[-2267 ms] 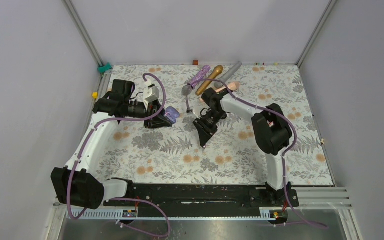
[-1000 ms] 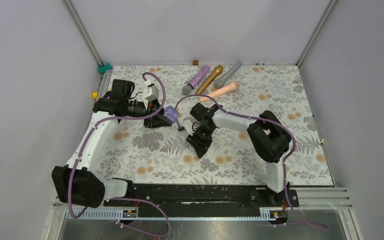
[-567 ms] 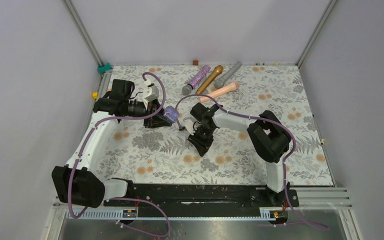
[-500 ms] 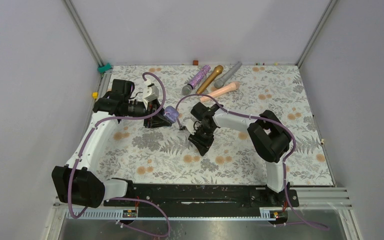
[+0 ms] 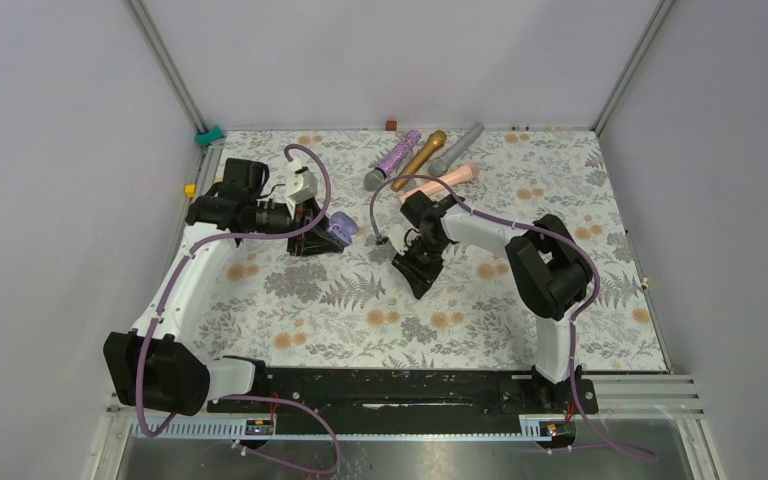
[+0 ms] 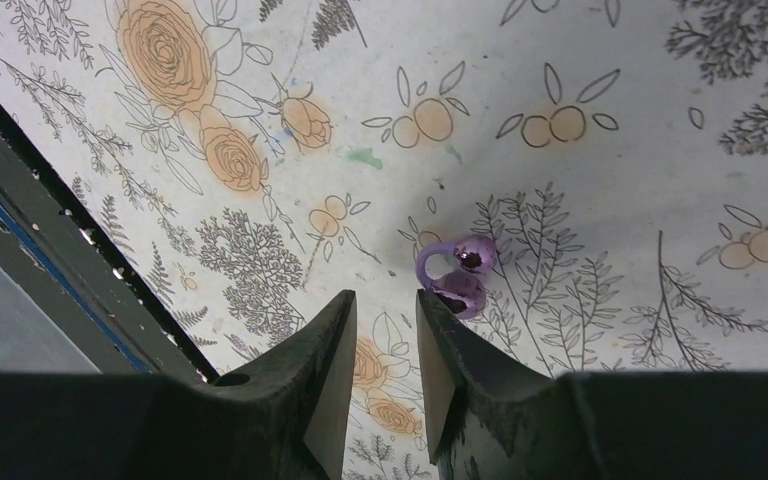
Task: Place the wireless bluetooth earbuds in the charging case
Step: Pick up the earbud from the center of the board.
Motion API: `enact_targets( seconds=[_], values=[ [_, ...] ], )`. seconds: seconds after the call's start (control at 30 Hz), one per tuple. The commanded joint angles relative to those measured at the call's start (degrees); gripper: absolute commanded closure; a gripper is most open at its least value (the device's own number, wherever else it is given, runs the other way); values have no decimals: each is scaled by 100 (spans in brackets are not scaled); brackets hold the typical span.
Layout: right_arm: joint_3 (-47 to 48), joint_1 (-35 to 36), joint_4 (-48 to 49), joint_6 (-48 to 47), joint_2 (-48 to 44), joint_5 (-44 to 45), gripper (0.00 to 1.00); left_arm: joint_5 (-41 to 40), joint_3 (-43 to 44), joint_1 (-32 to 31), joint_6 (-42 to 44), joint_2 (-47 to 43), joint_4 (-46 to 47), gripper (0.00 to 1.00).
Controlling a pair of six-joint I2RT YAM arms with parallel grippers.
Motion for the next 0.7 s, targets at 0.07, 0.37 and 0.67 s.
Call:
enact_targets(
  seconds=[0.07, 0.37, 0.67],
  values=[
    [311, -213, -210, -180, -325, -138, 64, 281, 80, 34, 11, -29, 155, 100],
    [416, -216, -85, -124, -320, 163, 65, 278, 67, 35, 28, -35, 153, 100],
    [-20, -67, 23, -621, -660, 153, 66, 267, 58, 39, 35, -39, 155, 100]
  ],
)
